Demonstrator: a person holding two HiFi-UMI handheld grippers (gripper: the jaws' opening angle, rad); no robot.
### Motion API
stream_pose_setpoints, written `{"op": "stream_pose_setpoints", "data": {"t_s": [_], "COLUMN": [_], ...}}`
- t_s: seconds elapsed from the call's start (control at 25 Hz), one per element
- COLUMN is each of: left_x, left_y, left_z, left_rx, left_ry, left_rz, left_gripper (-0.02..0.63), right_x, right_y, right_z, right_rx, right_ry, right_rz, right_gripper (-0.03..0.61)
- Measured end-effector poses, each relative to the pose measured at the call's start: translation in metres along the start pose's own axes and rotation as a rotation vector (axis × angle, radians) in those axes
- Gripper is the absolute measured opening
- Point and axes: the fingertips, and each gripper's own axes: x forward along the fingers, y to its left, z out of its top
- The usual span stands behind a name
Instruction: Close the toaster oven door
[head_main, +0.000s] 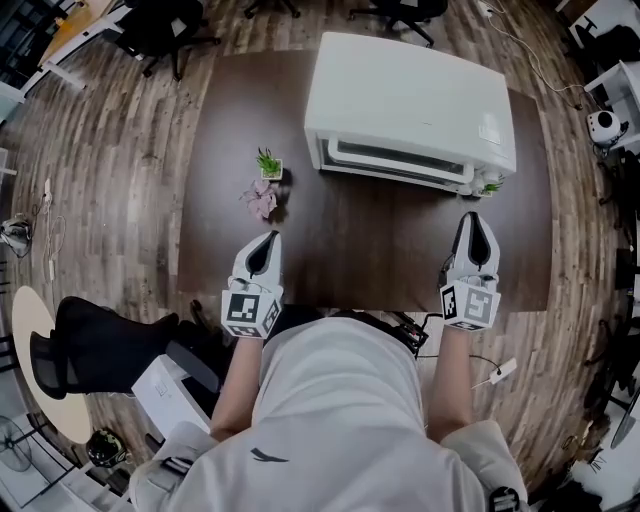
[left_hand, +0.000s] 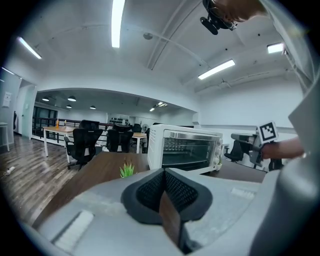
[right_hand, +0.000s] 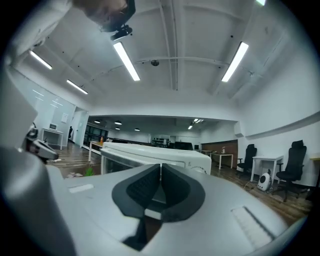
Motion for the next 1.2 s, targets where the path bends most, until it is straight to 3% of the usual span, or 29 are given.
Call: {"op": "stream_pose_setpoints", "data": {"t_s": [0.12,0.28,1.2], "left_x": [0.003,0.006,0.010], "left_y": [0.000,-0.002,-0.013], "left_z": [0.001,0.002,-0.005], "left_rx": [0.004,0.012,0.020], "left_ry": [-0.003,-0.004,-0.002], "left_rz": [-0.015,-0.037,-0.072], "left_gripper": [0.000,0.000,0.000], "right_x": [-0.030,-0.052,-0.051], "right_y": [0.024,0.042,0.056], "right_z": [-0.036,-0.068,-0.061], "right_rx": [0.005,0.025,0.040], "right_ry": [0.104,0.209,0.213], "right_rz": [0.058,0.066,0.091], "right_gripper": [-0.002,-0.002,-0.002]}}
